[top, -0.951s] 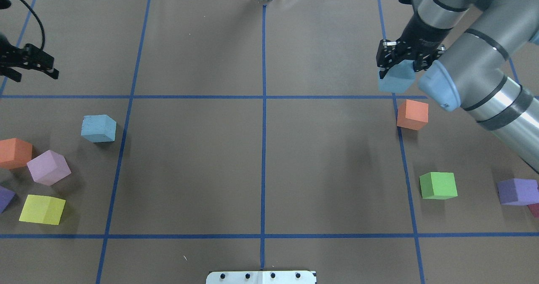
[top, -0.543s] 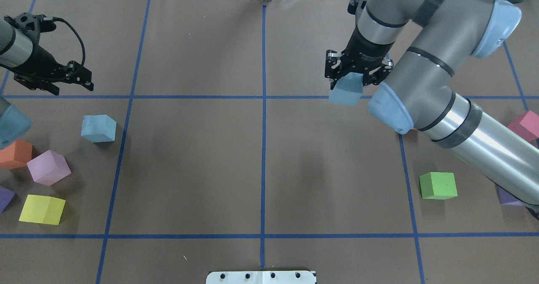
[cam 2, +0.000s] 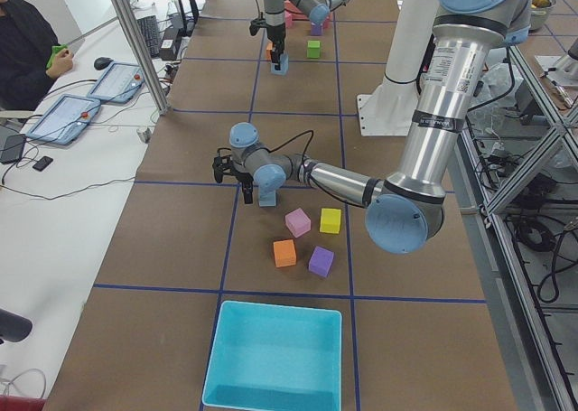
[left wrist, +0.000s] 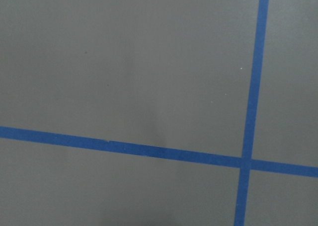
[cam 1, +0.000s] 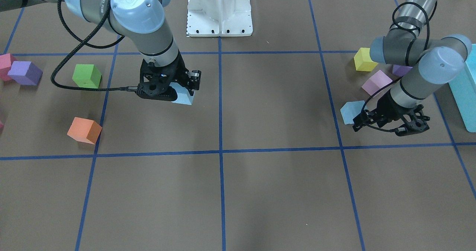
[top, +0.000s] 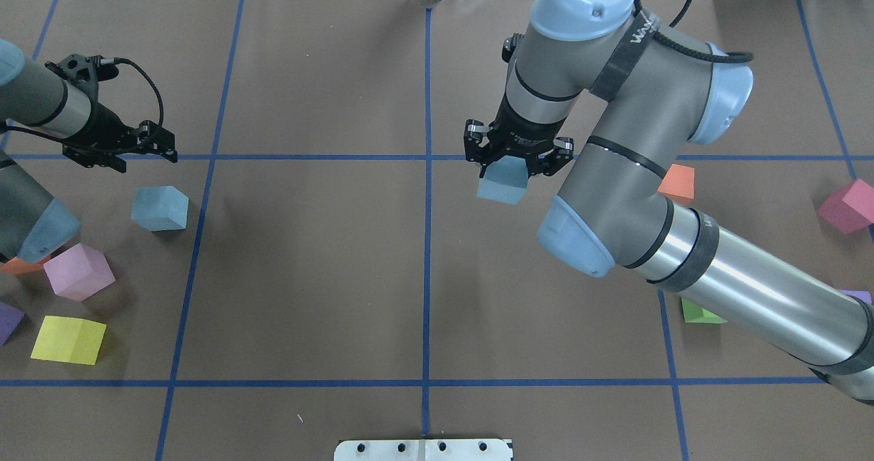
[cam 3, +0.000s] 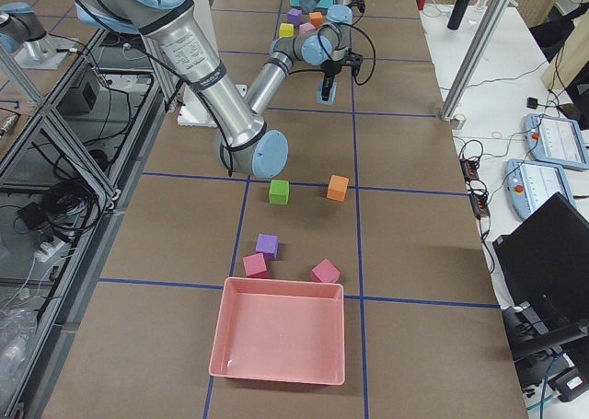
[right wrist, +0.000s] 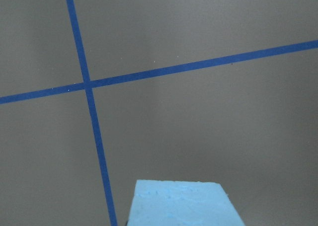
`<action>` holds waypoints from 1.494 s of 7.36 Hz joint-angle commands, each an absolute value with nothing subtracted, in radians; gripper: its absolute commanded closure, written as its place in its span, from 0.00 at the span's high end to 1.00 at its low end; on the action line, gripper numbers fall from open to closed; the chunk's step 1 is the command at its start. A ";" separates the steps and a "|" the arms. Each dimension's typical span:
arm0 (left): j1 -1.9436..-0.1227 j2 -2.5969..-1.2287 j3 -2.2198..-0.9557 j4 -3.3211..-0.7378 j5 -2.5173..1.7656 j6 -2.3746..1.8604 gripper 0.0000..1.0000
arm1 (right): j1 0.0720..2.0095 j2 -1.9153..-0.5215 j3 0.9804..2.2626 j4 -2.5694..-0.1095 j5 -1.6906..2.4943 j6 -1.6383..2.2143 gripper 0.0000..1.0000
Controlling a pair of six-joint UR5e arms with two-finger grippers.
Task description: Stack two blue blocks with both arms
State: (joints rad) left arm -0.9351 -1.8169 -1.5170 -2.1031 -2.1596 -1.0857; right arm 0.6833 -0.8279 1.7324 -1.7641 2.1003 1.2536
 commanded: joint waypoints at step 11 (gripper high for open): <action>-0.859 -1.739 -1.799 -1.773 -2.063 -1.140 0.98 | 0.597 -0.700 1.514 -1.672 2.014 1.316 0.61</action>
State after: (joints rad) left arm -0.8569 -1.7340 -1.7225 -1.9121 -2.0663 -1.1422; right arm 0.5968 -0.7009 1.5153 -1.6721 2.0141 1.3157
